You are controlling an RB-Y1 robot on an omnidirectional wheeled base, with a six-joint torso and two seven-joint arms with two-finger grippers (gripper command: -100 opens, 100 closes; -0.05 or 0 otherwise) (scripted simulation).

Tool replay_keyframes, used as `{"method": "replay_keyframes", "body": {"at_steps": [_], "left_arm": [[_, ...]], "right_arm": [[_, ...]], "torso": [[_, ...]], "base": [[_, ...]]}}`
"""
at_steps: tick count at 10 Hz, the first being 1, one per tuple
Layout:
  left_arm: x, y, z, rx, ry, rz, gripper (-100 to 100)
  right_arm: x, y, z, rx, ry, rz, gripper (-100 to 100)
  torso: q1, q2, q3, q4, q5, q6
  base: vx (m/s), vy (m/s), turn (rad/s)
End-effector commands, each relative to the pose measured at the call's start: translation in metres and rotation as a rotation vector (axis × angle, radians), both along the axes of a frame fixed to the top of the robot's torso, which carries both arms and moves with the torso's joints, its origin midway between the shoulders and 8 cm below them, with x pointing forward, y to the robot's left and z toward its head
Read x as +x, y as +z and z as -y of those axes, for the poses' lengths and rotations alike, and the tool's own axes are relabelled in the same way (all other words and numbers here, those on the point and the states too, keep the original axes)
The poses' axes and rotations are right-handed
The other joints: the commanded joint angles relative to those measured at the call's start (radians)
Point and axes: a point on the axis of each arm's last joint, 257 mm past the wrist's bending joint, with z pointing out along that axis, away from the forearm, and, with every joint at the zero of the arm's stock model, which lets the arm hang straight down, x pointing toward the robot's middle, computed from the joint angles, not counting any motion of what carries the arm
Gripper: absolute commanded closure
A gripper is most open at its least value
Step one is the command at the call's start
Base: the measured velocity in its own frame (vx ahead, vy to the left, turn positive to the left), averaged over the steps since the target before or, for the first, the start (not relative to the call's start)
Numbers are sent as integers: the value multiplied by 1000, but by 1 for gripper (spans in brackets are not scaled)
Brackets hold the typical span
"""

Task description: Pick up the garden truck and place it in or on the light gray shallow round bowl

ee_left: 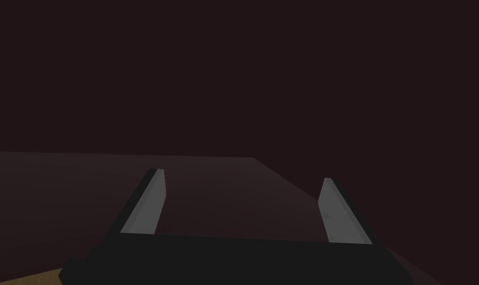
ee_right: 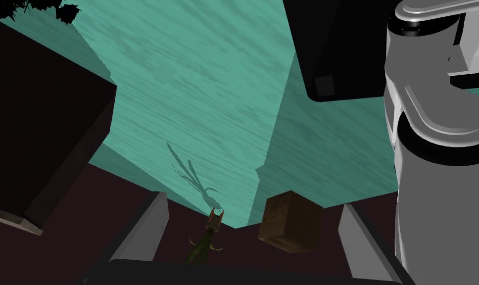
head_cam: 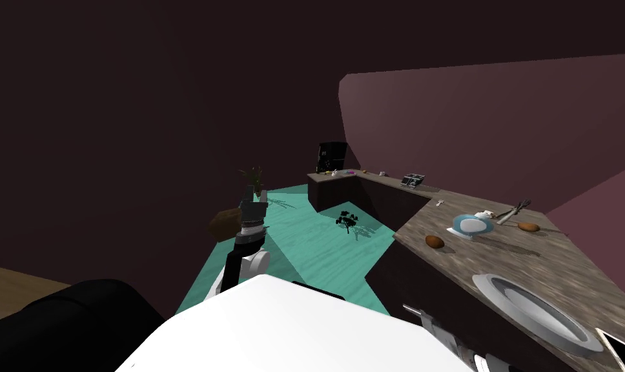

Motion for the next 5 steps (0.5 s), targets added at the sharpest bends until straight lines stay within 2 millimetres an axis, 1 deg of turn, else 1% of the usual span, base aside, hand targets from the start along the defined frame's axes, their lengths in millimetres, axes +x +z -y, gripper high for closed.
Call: {"method": "replay_keyframes", "body": {"at_steps": [1,2,3,4,5], "left_arm": [[0,0,0,0,0,0,0],[0,0,0,0,0,0,0],[0,0,0,0,0,0,0],[0,0,0,0,0,0,0],[0,0,0,0,0,0,0]], "right_arm": [[-2,-3,5,-30,29,-2,-100],[-12,-7,25,-96,78,-26,-100],[-13,-7,29,-118,103,-23,-100],[-13,-7,29,-119,105,-22,-100],[-22,-9,51,-188,160,-48,-100]], "torso": [[0,0,0,0,0,0],[-1,1,1,0,0,0],[0,0,0,0,0,-1],[-1,0,0,0,0,0],[-2,1,1,0,-1,0]], "base": [[21,14,-13],[39,20,189],[43,6,115],[21,-2,-15],[33,14,167]]}}
